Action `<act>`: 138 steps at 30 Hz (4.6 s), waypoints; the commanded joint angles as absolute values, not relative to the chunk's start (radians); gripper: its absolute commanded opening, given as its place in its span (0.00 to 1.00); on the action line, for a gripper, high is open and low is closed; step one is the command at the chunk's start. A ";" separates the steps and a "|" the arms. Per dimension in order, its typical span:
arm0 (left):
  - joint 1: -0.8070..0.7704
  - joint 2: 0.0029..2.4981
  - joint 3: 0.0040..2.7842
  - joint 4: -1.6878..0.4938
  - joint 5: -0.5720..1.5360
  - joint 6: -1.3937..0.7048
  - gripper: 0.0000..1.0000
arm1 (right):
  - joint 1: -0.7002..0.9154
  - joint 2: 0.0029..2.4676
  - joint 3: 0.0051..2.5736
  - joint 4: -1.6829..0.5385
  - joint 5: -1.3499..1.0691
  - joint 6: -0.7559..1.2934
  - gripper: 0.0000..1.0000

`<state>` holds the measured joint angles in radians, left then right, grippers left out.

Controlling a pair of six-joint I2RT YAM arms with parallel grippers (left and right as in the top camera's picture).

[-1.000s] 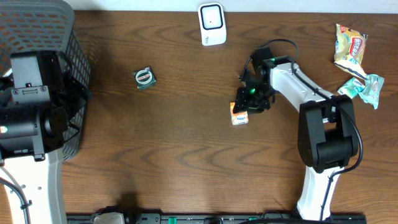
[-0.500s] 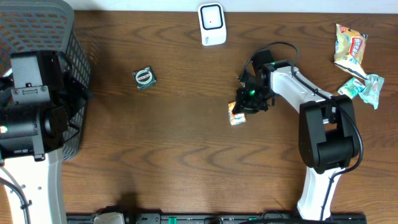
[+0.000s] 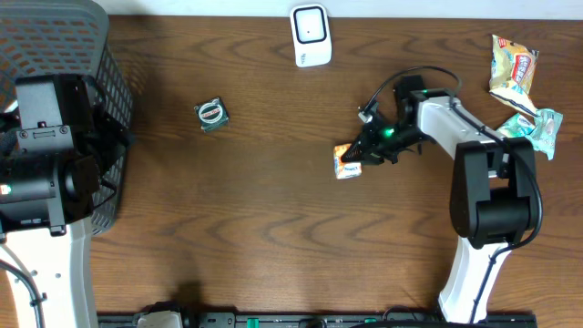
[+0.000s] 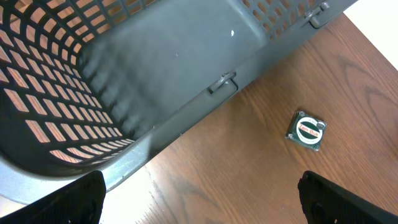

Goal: Scan the item barcode

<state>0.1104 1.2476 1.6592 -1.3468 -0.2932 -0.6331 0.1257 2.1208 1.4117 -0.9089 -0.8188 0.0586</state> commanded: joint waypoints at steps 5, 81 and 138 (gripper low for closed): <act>0.116 1.248 1.654 -1.350 -0.303 -0.649 0.98 | 0.105 2.130 1.407 -0.985 -1.338 -0.221 0.01; 0.116 1.248 1.654 -1.350 -0.303 -0.649 0.98 | 0.261 2.127 1.347 -0.866 -0.387 0.149 0.01; 0.116 1.248 1.654 -1.350 -0.303 -0.649 0.98 | 0.082 1.712 1.362 -0.765 -1.562 -0.064 0.01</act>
